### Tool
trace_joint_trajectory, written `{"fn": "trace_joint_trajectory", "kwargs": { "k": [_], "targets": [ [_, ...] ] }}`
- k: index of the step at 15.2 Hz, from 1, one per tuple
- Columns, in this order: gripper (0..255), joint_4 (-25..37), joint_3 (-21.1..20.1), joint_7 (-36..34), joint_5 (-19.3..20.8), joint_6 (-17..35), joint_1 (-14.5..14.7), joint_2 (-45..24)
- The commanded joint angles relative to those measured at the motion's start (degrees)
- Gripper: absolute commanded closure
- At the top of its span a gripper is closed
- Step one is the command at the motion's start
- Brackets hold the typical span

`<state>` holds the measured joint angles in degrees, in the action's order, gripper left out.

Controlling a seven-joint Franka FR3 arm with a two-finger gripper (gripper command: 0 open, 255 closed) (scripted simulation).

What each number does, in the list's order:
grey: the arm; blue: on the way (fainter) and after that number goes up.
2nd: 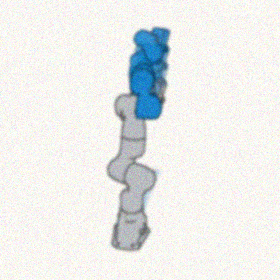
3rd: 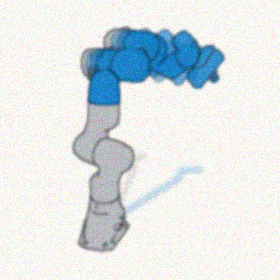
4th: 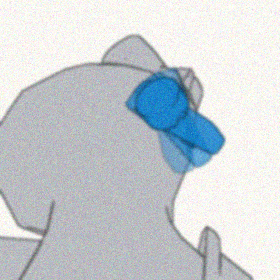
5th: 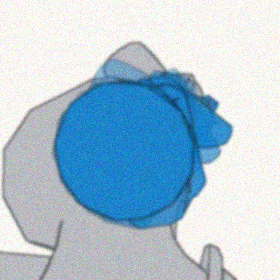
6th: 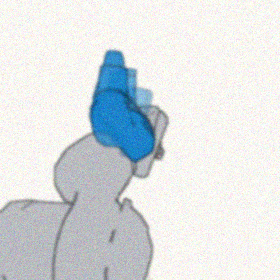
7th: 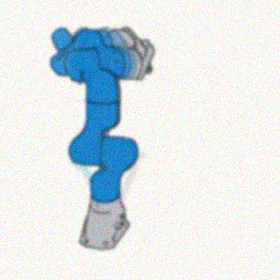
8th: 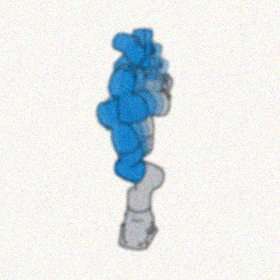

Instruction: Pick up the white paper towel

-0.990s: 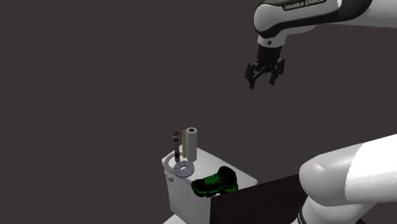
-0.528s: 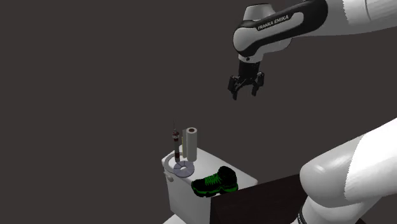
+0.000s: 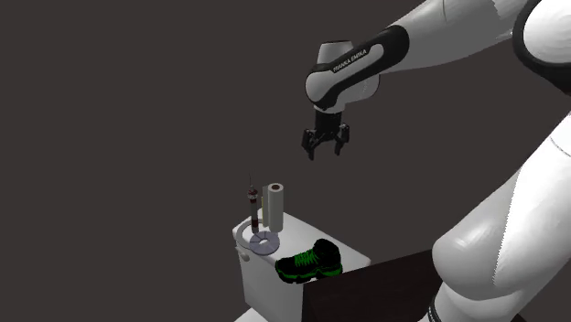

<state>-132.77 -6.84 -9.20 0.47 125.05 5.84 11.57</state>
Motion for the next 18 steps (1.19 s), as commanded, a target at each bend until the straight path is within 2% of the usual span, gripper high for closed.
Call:
{"fn": "trace_joint_trajectory", "kwargs": {
  "k": [1, 9, 16, 18],
  "targets": [
    [0, 2.07, -0.72, -1.02, 0.03, 2.15, 0.39, -4.55],
    [0, 10.92, -2.95, -5.51, 1.2, 8.2, 2.72, -20.95],
    [0, 22.1, -3.66, -8.86, 2.75, 10.53, 5.66, -35.69],
    [0, 22.43, -3.58, -9.0, 2.89, 11.16, 5.84, -36.68]
  ]
}}
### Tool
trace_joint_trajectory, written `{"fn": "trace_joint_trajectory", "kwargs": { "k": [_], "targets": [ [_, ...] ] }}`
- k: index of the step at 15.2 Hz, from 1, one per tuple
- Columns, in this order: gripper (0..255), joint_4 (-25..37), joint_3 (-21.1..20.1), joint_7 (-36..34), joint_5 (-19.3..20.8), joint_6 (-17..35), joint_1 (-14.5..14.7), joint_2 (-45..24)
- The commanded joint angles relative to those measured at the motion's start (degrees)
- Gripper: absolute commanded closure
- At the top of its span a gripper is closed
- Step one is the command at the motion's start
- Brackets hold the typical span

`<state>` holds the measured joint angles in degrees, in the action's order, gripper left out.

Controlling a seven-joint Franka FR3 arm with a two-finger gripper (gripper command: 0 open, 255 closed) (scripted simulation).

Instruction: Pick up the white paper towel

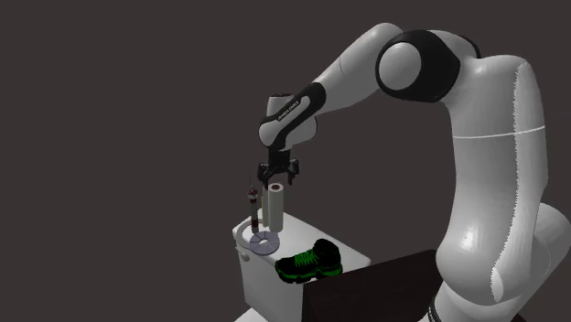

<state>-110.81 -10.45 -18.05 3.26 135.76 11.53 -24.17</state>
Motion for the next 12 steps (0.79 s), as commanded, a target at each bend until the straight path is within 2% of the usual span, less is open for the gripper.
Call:
{"fn": "trace_joint_trajectory", "kwargs": {
  "k": [1, 8, 9, 12],
  "targets": [
    [0, 0.4, 0.1, -0.21, 0.22, 1.04, 0.21, -1.46],
    [0, 0.15, 0.53, -0.54, 0.87, 4.26, 0.54, -4.46],
    [255, 0.13, 0.52, -0.59, 0.87, 4.24, 0.57, -4.42],
    [255, 0.23, 0.53, -0.57, 0.88, 4.2, 0.57, -4.48]
  ]
}}
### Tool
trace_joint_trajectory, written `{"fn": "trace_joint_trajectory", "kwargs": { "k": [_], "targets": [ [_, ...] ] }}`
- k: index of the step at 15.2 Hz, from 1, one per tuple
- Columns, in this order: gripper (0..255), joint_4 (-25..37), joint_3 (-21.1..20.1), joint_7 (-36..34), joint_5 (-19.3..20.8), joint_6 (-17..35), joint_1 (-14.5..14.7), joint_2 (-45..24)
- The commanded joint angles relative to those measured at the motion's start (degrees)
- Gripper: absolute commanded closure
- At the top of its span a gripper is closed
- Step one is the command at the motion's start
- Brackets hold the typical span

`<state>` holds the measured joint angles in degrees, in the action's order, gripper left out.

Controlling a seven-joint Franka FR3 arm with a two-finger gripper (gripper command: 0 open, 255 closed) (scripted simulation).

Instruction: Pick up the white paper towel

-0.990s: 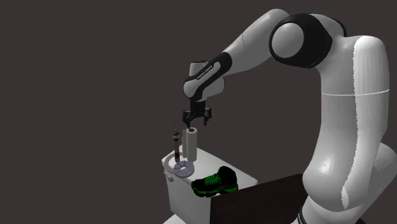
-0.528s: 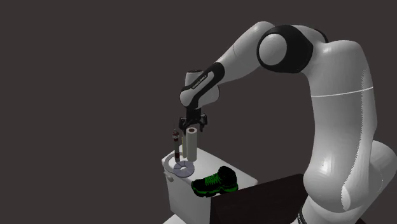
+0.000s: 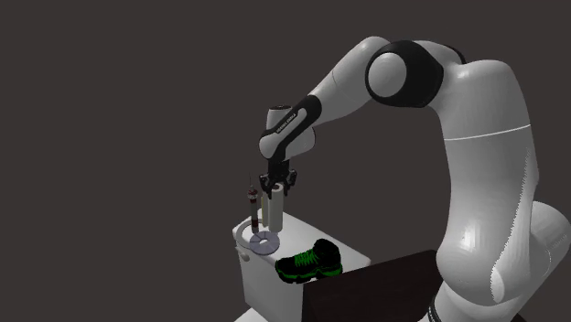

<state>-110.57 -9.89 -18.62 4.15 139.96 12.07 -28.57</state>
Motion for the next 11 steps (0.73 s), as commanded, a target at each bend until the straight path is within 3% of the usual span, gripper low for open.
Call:
{"fn": "trace_joint_trajectory", "kwargs": {
  "k": [1, 11],
  "targets": [
    [255, -0.06, -0.03, 0.0, -0.01, 0.02, 0.02, -0.07],
    [255, 0.11, -0.41, 0.33, -0.6, -2.82, -0.31, 2.64]
  ]
}}
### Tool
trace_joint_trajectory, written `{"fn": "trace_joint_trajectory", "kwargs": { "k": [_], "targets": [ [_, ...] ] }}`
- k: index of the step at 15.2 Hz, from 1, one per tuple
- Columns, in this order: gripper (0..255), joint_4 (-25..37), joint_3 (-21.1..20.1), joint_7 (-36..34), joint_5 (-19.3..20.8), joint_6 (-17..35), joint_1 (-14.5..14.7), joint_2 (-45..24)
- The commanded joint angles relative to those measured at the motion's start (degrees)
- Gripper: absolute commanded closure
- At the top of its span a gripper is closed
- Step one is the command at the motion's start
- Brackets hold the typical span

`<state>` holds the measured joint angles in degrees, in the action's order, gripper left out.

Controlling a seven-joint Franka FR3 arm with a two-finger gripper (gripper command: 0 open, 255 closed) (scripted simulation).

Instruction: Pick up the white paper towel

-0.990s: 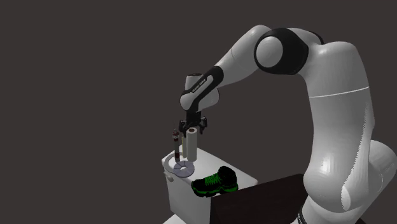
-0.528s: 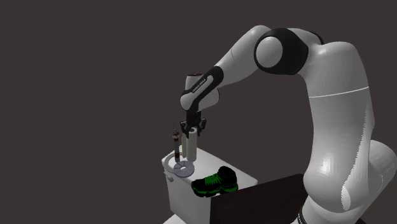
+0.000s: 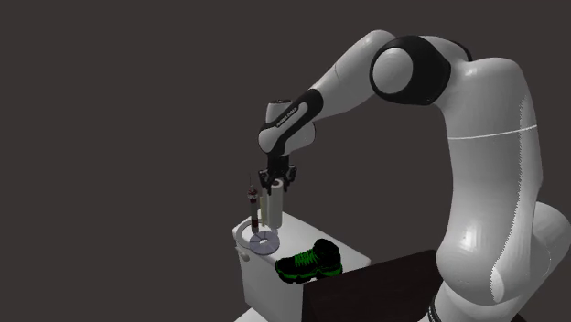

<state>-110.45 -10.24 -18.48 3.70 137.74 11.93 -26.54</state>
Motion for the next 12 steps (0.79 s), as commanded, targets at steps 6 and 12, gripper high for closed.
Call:
{"fn": "trace_joint_trajectory", "kwargs": {
  "k": [6, 12],
  "targets": [
    [255, 0.64, -0.46, 0.53, -0.82, -4.21, -0.47, 3.6],
    [255, 1.35, -0.69, 0.74, -1.26, -6.79, -0.64, 5.5]
  ]
}}
